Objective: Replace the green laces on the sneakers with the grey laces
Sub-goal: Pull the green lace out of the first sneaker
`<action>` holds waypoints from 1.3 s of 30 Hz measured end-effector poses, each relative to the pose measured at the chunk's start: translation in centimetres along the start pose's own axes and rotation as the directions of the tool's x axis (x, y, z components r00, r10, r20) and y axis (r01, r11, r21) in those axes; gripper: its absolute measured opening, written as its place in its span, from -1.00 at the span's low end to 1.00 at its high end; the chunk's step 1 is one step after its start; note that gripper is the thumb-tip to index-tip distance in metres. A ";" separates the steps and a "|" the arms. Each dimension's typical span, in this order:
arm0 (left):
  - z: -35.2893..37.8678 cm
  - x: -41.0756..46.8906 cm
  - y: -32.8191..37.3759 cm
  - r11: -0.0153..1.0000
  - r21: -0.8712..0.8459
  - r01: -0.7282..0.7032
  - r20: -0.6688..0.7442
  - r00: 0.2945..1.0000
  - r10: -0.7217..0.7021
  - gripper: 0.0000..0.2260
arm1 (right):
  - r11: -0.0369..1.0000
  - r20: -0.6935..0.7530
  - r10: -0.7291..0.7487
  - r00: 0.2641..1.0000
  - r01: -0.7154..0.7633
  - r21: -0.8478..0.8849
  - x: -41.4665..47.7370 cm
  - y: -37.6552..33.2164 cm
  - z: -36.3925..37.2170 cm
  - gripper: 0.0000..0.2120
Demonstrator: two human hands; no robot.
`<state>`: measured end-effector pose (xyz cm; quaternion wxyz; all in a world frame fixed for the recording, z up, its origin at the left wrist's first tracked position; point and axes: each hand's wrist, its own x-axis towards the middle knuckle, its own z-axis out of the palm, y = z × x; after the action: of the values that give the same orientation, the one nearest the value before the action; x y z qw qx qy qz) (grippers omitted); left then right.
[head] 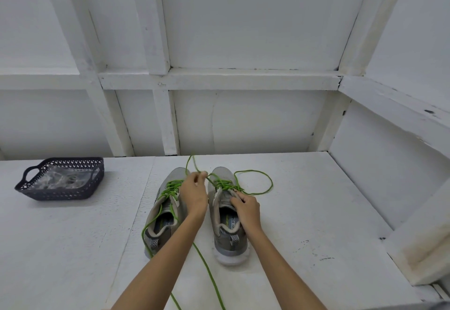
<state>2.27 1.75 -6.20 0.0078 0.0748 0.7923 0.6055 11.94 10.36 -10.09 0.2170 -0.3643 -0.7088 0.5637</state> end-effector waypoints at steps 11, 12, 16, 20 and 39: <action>0.5 -0.1 -0.3 0.979 0.151 -0.136 0.085 0.989 0.124 -0.76 | 1.000 0.000 0.005 1.000 -0.005 0.019 -0.3 -0.4 -0.2 -0.72; 0.4 -0.1 0.2 0.993 0.063 -0.104 -0.010 0.994 0.105 -0.80 | 1.000 0.001 0.008 1.000 -0.008 0.026 -0.4 -0.5 -0.2 -0.72; 0.3 -0.1 0.3 0.999 -0.024 -0.035 -0.035 0.999 0.034 -0.81 | 1.000 0.003 0.015 1.000 -0.015 0.027 -0.4 -0.6 -0.3 -0.70; 0.3 0.4 -1.4 0.983 0.152 -0.107 0.320 0.946 0.053 -0.76 | 1.000 0.001 0.022 1.000 -0.022 0.011 -0.4 -0.5 -0.2 -0.68; 1.6 -4.2 -2.5 0.952 -0.200 0.231 0.296 0.941 -0.166 -0.35 | 0.936 0.184 0.022 0.983 0.044 -0.350 3.8 -4.1 -1.5 -0.70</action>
<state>6.28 2.08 -9.31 0.1879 0.0762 0.7108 0.6736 9.47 13.82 -6.17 0.0846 -0.3394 -0.8175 0.4576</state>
